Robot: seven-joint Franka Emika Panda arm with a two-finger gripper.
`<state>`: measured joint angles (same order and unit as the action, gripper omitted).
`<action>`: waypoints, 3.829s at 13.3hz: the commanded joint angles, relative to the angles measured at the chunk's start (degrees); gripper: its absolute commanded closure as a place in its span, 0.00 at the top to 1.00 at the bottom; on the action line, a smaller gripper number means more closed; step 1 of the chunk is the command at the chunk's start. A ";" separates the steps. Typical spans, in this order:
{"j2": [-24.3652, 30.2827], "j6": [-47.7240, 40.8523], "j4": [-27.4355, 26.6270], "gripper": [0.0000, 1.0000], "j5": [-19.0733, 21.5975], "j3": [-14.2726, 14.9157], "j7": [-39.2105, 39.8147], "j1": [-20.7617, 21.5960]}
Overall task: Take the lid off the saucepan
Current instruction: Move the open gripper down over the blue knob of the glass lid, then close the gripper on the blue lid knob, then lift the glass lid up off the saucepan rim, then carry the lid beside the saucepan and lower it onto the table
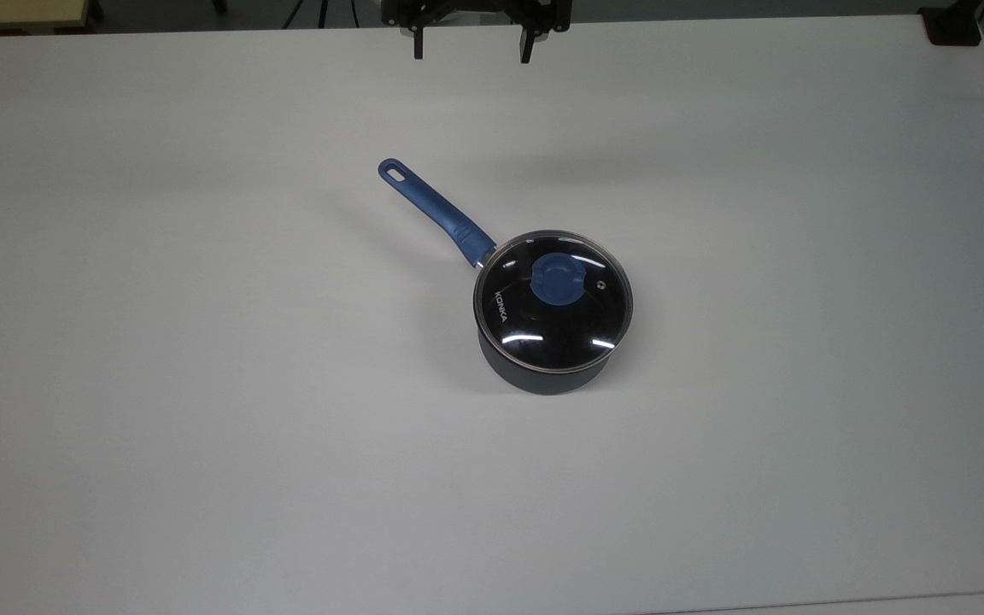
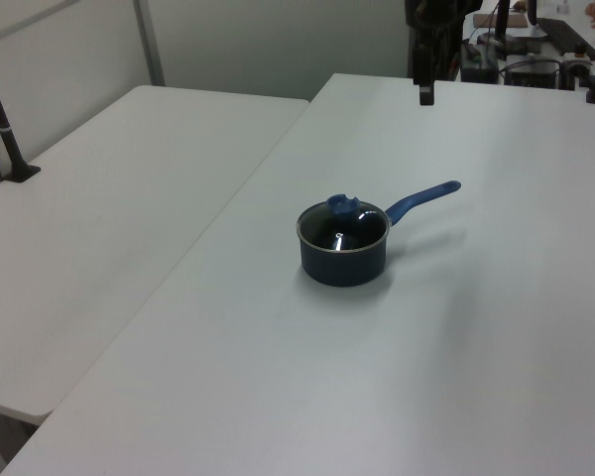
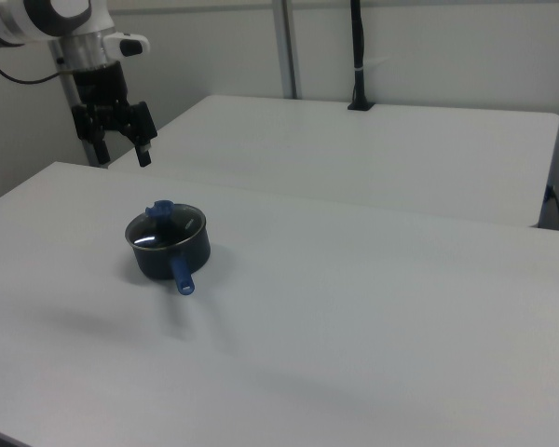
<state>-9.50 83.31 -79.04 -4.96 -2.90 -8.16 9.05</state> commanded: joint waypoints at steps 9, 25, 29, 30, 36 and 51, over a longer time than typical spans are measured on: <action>-3.50 9.91 -1.29 1.00 1.26 -0.09 -1.33 1.24; -17.92 28.22 -0.94 0.94 1.09 -0.18 -4.49 4.84; -18.71 28.31 -0.94 0.74 -0.23 -0.17 -4.23 4.84; -19.33 28.40 -0.94 0.72 -0.40 -0.17 -4.23 4.84; -19.77 30.51 -0.94 0.33 -1.29 -0.09 -4.41 4.75; -16.52 28.31 -2.86 0.27 -0.49 0.35 5.33 -16.15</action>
<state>-27.46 112.06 -77.87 -5.41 -2.37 -5.86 -4.48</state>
